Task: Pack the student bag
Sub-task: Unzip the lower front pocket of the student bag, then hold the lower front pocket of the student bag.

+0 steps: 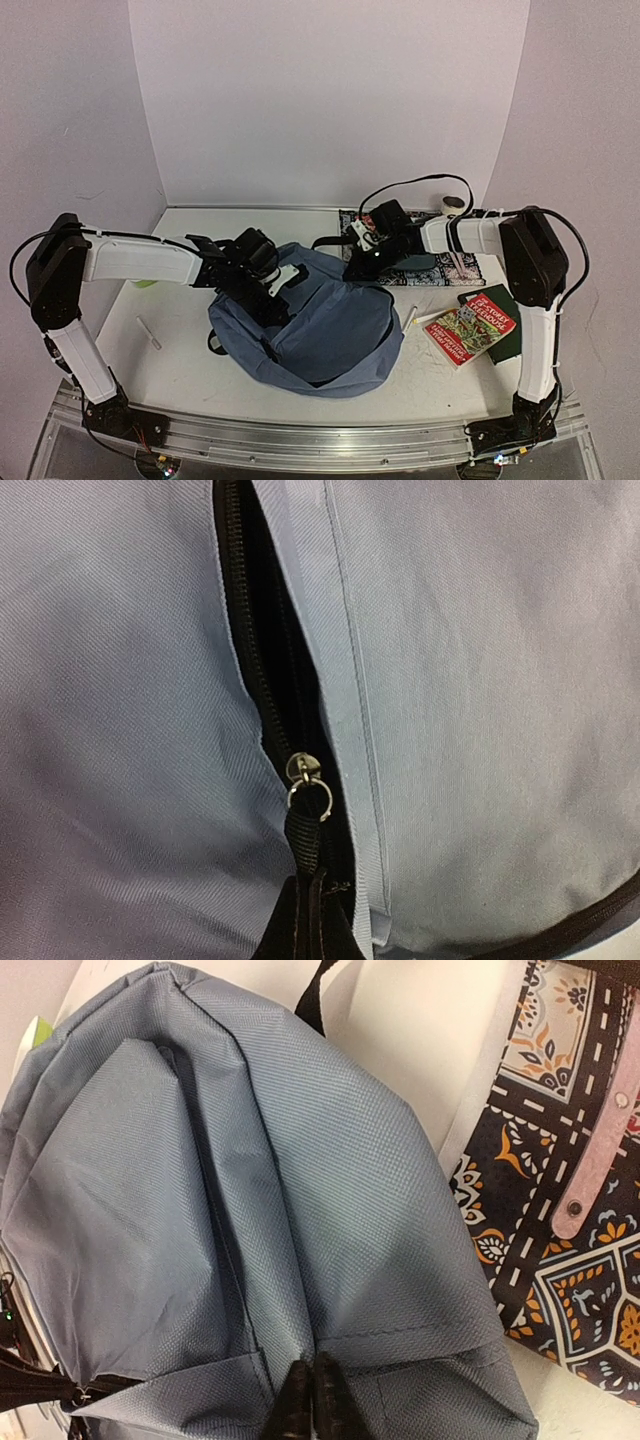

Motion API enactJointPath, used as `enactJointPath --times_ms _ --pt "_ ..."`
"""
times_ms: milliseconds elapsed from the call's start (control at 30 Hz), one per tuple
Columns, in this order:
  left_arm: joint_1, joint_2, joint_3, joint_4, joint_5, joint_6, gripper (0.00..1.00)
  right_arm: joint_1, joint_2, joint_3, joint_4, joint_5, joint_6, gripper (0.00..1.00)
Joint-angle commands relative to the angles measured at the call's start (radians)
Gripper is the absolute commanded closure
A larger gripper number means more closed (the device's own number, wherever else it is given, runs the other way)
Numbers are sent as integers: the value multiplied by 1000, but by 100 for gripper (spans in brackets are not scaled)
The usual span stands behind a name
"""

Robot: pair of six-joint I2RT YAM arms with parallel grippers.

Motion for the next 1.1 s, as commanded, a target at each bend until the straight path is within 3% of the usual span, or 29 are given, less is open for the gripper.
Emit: enactJointPath --times_ms 0,167,433,600,767,900,1000,1067 --pt "-11 -13 47 -8 3 -26 100 -10 -97 6 11 -45 -6 76" --pt "-16 -16 58 7 9 -36 100 6 -152 -36 14 -73 16 50" --pt "-18 -27 50 12 15 -37 100 74 -90 -17 15 -88 54 33" --pt "-19 -36 49 14 14 -38 100 96 -25 18 1 -46 76 29" --pt "-21 -39 49 15 16 -38 100 105 21 31 -40 0 61 28" --pt "-24 -47 49 16 21 -41 100 106 36 21 -73 39 47 35" --pt "-24 -59 40 17 21 -46 100 105 43 17 -81 55 34 49" --pt "-25 -70 33 17 23 -52 100 105 42 15 -83 60 24 66"
